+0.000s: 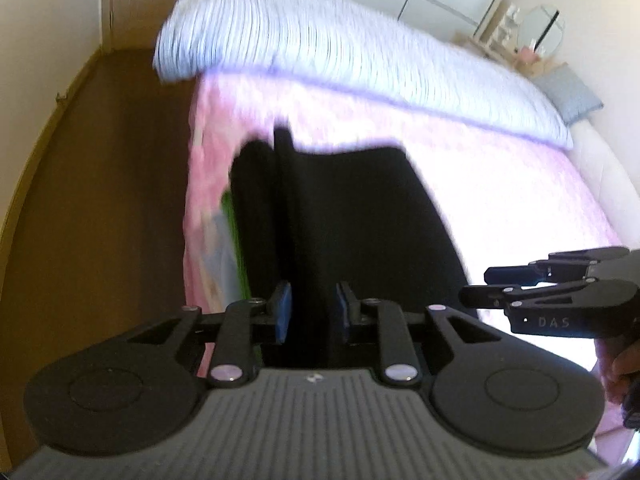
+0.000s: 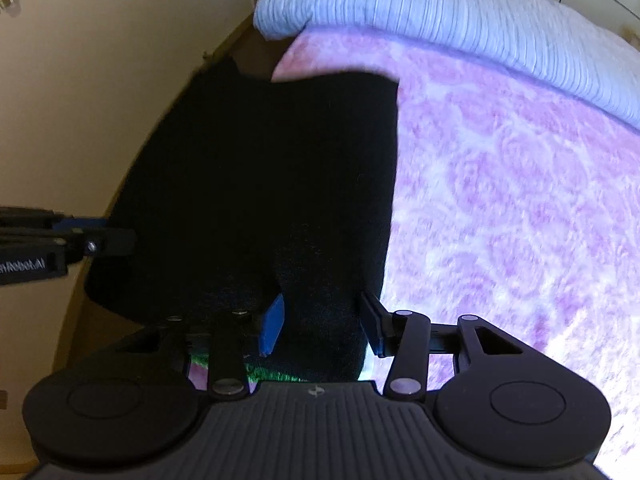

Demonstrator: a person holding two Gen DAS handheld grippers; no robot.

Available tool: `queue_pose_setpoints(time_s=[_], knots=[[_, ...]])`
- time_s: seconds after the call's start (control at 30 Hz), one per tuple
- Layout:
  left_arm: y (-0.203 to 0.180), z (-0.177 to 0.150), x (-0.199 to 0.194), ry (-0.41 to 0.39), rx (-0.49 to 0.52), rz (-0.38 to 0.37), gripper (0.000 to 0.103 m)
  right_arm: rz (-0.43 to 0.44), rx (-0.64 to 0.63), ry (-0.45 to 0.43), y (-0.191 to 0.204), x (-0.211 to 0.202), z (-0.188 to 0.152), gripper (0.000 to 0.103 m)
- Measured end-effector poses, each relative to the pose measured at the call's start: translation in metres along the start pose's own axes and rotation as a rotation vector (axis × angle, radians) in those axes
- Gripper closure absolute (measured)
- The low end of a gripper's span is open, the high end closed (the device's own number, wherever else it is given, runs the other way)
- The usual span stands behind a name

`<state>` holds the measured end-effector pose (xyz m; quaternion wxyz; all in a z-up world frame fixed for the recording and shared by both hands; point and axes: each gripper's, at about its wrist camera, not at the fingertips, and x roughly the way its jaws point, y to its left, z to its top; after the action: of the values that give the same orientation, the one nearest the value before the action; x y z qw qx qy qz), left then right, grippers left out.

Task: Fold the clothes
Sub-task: 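Carry the folded trousers with both grippers onto the green and white towel stack, then open both grippers to release the trousers on the towel stack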

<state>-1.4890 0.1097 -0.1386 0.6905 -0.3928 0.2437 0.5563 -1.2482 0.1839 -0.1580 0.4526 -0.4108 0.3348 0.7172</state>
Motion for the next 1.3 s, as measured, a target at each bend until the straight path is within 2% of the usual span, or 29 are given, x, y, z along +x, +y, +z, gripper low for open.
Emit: queue_pose_setpoints(time_s=[0.13,0.23,0.33,0.4,0.53,0.63,0.7,0.83,0.93,1.03,1.13,1.3], knots=[[-0.009,0.032,0.014,-0.026,0.049,-0.001,0.085,0.007,-0.011,-0.068,-0.009,-0.014,0.035,0.058],[-0.011,0.044,0.042,-0.014,0.087,0.0,0.087,0.002,-0.017,-0.097,-0.016,-0.007,0.062,0.062],[0.0,0.039,0.073,0.041,0.091,0.042,0.092,0.024,0.011,-0.088,-0.03,0.015,0.082,0.073],[0.013,0.024,0.081,0.057,0.048,0.038,0.095,0.052,0.038,-0.064,-0.042,0.036,0.091,0.078],[0.031,0.012,0.091,0.049,-0.007,0.035,0.097,0.114,0.063,0.004,-0.052,0.075,0.089,0.08],[0.041,0.015,0.093,0.053,-0.039,0.031,0.1,0.101,0.009,0.015,-0.037,0.083,0.086,0.079],[0.04,0.021,0.088,0.065,-0.052,0.026,0.1,0.094,0.004,0.011,-0.033,0.079,0.088,0.079],[0.028,0.028,0.065,0.074,-0.025,0.039,0.099,0.09,0.076,-0.027,-0.038,0.055,0.085,0.078],[0.02,0.029,0.054,0.083,-0.029,0.046,0.094,0.069,0.108,-0.035,-0.036,0.026,0.071,0.077],[0.011,0.022,0.054,0.113,-0.012,0.069,0.092,0.072,0.128,0.002,-0.029,0.007,0.049,0.076],[0.006,0.007,0.065,0.136,0.008,0.098,0.09,0.07,0.122,0.044,-0.019,0.008,0.032,0.076],[0.002,0.002,0.069,0.119,0.014,0.132,0.09,0.025,0.088,0.062,-0.007,0.033,0.024,0.068]])
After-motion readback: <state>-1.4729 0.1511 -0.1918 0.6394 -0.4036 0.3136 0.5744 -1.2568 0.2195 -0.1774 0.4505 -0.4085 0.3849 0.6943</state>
